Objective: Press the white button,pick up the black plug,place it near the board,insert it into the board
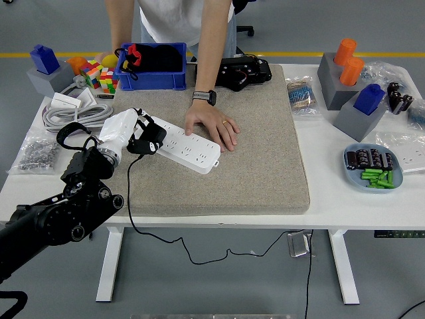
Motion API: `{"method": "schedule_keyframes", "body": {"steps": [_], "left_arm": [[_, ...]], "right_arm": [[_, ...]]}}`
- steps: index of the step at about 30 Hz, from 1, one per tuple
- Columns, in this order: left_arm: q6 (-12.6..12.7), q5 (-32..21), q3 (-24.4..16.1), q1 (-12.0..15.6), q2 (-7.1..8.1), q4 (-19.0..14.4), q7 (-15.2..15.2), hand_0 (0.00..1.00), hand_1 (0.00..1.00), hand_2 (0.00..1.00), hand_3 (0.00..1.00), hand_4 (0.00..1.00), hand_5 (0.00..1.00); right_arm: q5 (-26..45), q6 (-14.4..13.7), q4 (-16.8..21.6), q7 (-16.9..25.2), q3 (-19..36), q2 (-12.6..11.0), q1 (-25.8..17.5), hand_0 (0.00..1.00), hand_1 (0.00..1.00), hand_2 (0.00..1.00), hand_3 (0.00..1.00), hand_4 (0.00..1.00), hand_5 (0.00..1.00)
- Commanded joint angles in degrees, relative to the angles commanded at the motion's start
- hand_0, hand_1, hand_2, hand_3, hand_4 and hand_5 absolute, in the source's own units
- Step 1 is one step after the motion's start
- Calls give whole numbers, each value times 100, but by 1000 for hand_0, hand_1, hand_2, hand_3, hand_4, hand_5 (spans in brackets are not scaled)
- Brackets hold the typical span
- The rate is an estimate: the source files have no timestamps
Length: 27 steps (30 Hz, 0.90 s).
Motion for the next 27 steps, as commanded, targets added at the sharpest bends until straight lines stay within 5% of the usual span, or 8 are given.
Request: {"method": "schedule_keyframes", "body": {"steps": [27], "left_arm": [[7, 498, 33, -37, -52, 129, 261, 141, 222, 217, 560, 561, 2]], "right_arm": [[3, 3, 1, 4, 8, 12, -9, 793, 688, 671, 618, 656, 429]]}}
